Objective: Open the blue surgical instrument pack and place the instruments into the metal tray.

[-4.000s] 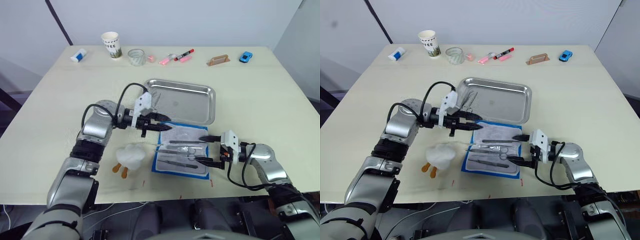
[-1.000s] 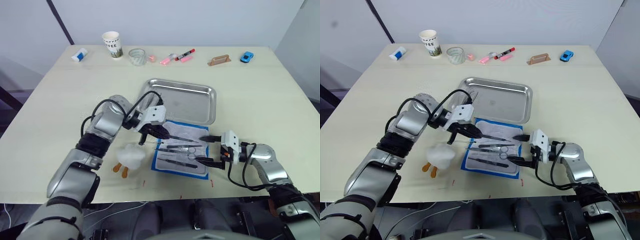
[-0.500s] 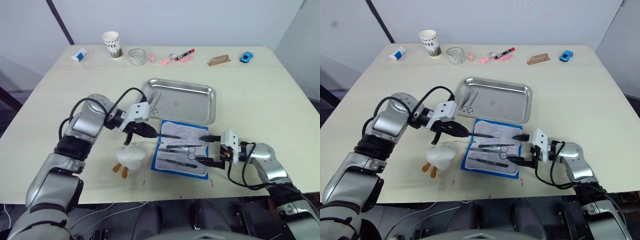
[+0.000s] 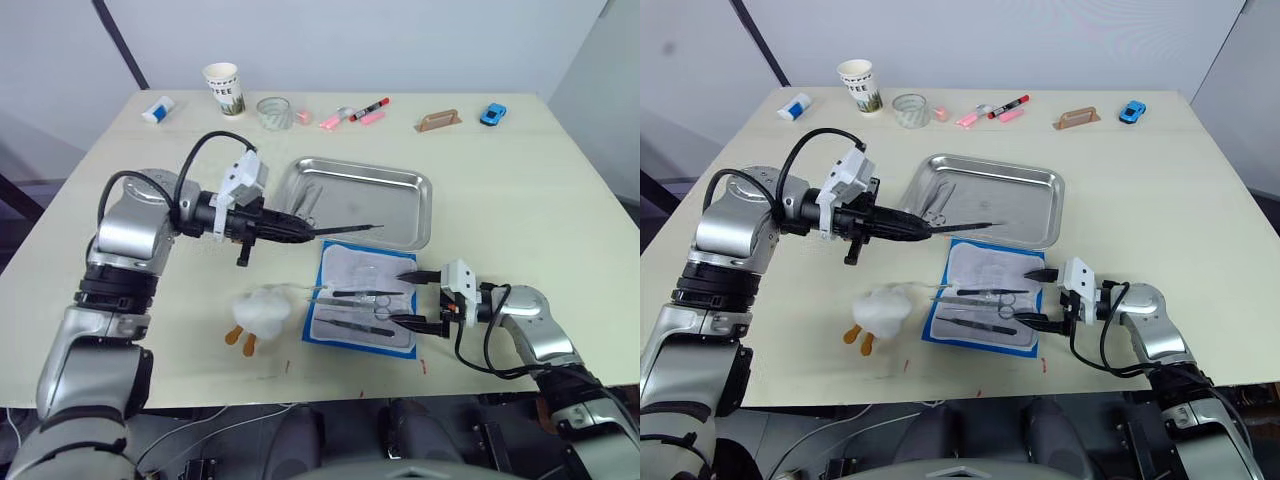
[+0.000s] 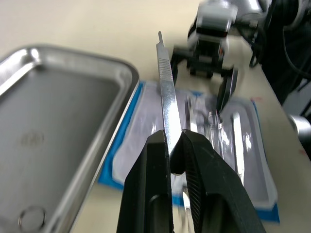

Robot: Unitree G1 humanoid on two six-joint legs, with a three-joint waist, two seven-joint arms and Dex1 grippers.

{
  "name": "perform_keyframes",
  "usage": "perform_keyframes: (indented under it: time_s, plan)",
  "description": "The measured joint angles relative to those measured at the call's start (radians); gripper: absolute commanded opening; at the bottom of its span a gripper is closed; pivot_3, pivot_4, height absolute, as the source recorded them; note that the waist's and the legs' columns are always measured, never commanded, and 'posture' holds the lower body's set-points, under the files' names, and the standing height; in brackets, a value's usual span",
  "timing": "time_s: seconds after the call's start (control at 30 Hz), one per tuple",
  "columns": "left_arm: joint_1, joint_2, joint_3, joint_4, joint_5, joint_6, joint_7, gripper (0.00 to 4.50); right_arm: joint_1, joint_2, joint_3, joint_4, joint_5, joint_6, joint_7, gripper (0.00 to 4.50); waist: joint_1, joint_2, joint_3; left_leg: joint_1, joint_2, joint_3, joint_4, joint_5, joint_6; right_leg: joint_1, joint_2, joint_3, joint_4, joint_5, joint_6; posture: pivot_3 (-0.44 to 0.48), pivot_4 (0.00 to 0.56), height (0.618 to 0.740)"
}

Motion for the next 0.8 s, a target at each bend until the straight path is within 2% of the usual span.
perform_keyframes:
  time_s: [0.2, 0.27, 0.4, 0.5, 0.73, 0.8]
  plan:
    - [0.075, -0.005, 0.039, -0.028, -0.005, 0.006, 0.069, 0.02, -0.003, -0.003, 0.001, 0.003, -0.001, 0.000, 0.002, 4.41, 0.001, 0.000, 0.000, 0.000, 0.000, -0.001, 0.000, 0.000, 0.000, 0.000, 0.000, -0.001, 0.000, 0.000, 0.000, 0.000, 0.150, 0.725]
    - [0.073, -0.077, 0.082, -0.069, -0.004, 0.028, 0.207, 0.02, -0.008, -0.003, 0.001, 0.008, -0.002, 0.000, 0.004, 4.41, 0.007, 0.000, 0.000, 0.000, 0.000, -0.002, 0.000, 0.000, 0.000, 0.000, -0.001, -0.001, 0.000, 0.000, 0.000, 0.000, 0.150, 0.725]
    - [0.074, -0.148, 0.095, -0.096, -0.001, 0.061, 0.353, 0.02, -0.008, -0.001, 0.001, 0.008, -0.005, -0.001, 0.005, 4.41, 0.008, 0.000, 0.000, 0.000, 0.000, -0.002, 0.000, 0.000, 0.000, 0.000, -0.001, -0.001, 0.000, 0.000, 0.000, 0.000, 0.150, 0.725]
    - [0.075, -0.279, 0.127, -0.110, 0.045, 0.125, 0.626, 0.02, -0.007, -0.001, 0.001, 0.008, -0.006, -0.001, 0.005, 4.41, 0.009, -0.001, 0.000, -0.001, -0.001, -0.003, 0.000, 0.000, 0.000, 0.001, -0.003, -0.002, 0.000, 0.000, 0.001, 0.000, 0.150, 0.725]
    - [0.082, -0.430, 0.124, -0.107, 0.163, 0.247, 1.006, 0.02, -0.008, 0.000, 0.001, 0.009, -0.007, -0.001, 0.005, 4.41, 0.009, -0.001, -0.001, 0.000, -0.001, -0.003, 0.000, 0.000, 0.000, 0.001, -0.003, -0.002, 0.000, 0.001, 0.000, 0.000, 0.150, 0.725]
    - [0.082, -0.456, 0.122, -0.091, 0.178, 0.275, 1.064, 0.02, -0.008, 0.001, 0.001, 0.008, -0.007, -0.001, 0.005, 4.41, 0.008, -0.001, -0.001, 0.000, -0.001, -0.003, -0.001, 0.000, 0.000, 0.001, -0.003, -0.002, 0.000, 0.001, 0.000, 0.000, 0.150, 0.725]
